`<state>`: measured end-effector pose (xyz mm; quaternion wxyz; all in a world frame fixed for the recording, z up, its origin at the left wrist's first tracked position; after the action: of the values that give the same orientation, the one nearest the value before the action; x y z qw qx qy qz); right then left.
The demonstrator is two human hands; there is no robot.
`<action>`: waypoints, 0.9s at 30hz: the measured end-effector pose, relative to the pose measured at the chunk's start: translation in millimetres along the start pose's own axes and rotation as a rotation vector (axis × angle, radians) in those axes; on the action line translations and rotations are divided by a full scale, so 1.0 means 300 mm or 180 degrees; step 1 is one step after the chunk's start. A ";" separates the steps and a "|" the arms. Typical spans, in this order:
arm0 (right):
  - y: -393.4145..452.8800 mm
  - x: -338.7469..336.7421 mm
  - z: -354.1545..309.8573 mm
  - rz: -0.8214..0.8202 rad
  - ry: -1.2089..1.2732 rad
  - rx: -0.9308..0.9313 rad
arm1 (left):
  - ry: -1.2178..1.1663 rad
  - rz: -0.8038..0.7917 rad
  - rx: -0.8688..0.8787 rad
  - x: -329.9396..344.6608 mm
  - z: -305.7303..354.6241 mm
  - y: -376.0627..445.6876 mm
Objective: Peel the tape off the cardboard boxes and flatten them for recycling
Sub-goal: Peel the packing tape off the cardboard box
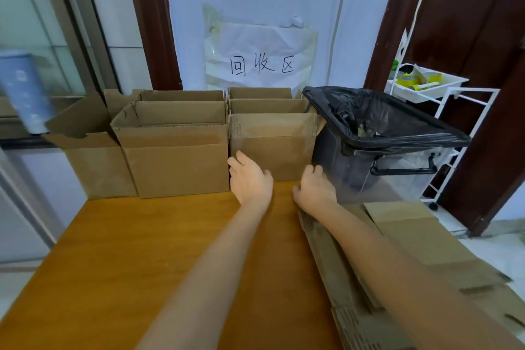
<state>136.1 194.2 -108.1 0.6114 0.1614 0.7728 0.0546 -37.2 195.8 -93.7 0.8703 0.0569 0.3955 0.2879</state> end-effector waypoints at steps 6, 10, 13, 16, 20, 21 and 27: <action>0.052 0.005 0.039 -0.0014 0.0726 0.0470 | -0.0100 0.0448 0.0027 -0.105 -0.063 0.013; 0.093 0.006 0.036 0.0011 0.1321 0.0536 | 0.0028 0.0419 0.0312 -0.116 -0.055 0.022; 0.124 0.014 0.039 0.0046 0.1708 0.0621 | 0.0219 0.0128 0.0263 -0.076 -0.030 0.009; 0.142 0.028 0.047 0.0059 0.1800 0.0651 | 0.0107 -0.0127 -0.0128 -0.039 -0.033 0.006; 0.160 0.041 0.056 0.0060 0.1835 0.0600 | -0.0277 -0.0276 -0.0628 -0.012 -0.060 0.020; 0.163 0.049 0.059 0.0023 0.1854 0.0608 | -0.0343 -0.0305 -0.0676 -0.004 -0.065 0.024; 0.170 0.068 0.072 0.0017 0.2109 0.0686 | -0.0365 -0.0382 -0.0709 0.027 -0.078 0.028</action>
<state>162.2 246.4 -118.0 0.3066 0.2005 0.9302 0.0237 -53.7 204.3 -112.2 0.9081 -0.0474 0.3134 0.2737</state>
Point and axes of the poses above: each hand's wrist, its own y-axis towards the middle knuckle, its own x-axis out of the palm, z = x × y, the point moved 10 cm from there along y, towards the middle knuckle, and after that the axes turned 7 degrees about z, right-handed, at the moved point
